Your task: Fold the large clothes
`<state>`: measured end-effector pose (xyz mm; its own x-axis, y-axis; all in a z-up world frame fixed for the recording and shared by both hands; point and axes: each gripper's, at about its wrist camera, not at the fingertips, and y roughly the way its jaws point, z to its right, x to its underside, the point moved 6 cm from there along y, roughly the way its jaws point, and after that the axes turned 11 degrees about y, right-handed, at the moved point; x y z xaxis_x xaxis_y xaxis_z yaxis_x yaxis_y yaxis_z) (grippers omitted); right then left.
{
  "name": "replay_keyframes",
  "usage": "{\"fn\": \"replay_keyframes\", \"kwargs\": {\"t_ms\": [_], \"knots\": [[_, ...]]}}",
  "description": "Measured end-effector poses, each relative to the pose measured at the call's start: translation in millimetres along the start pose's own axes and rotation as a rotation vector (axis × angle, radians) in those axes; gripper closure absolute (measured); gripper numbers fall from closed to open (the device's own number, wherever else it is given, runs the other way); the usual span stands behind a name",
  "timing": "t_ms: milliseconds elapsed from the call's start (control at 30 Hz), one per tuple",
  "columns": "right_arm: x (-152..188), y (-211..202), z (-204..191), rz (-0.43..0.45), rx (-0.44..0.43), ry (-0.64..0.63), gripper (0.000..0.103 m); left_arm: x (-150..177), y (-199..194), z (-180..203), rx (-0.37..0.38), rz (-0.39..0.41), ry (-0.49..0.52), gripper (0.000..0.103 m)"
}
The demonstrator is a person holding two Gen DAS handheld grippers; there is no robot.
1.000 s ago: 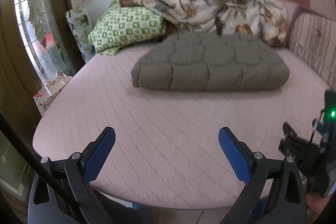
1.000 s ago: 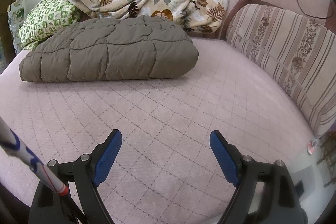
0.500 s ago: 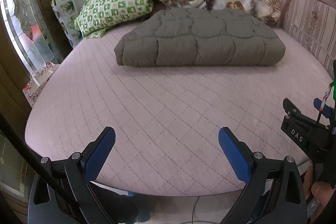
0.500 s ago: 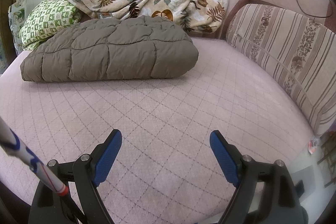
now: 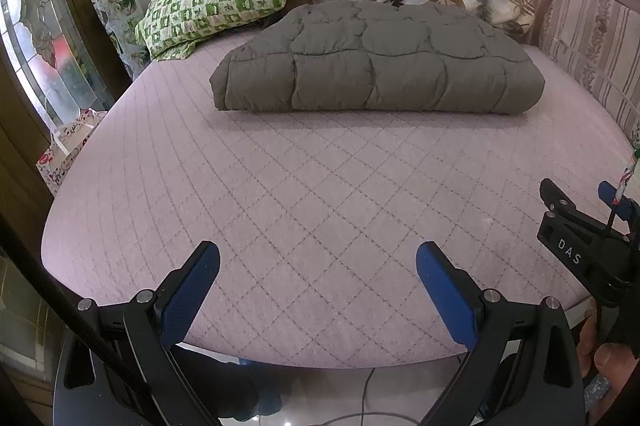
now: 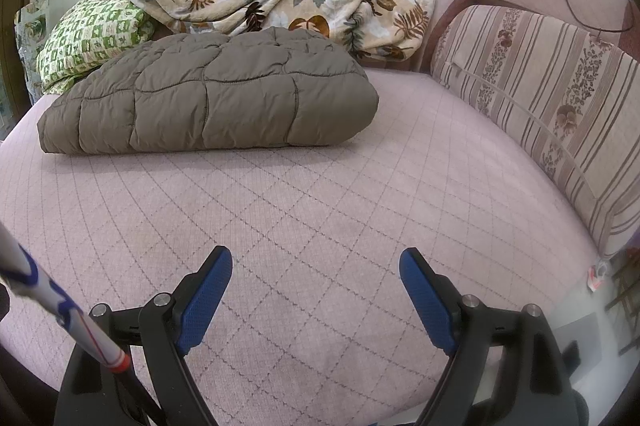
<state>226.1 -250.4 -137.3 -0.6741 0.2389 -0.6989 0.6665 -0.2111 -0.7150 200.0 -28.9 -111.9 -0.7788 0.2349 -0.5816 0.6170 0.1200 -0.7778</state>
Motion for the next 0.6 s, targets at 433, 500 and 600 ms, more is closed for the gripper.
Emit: {"fn": "replay_keyframes", "kwargs": {"t_ms": [433, 500, 600], "knots": [[0.8, 4.2, -0.1, -0.009, -0.001, -0.004, 0.014, 5.1, 7.8, -1.6, 0.016, -0.032, -0.008, 0.005], [1.0, 4.2, -0.2, -0.009, 0.000, -0.004, 0.014, 6.1, 8.3, -2.1, 0.021, -0.035, -0.013, 0.005], [1.7, 4.2, -1.2, -0.010, 0.000, -0.006, 0.014, 6.9, 8.3, -2.8, 0.020, -0.035, -0.014, 0.005]]}}
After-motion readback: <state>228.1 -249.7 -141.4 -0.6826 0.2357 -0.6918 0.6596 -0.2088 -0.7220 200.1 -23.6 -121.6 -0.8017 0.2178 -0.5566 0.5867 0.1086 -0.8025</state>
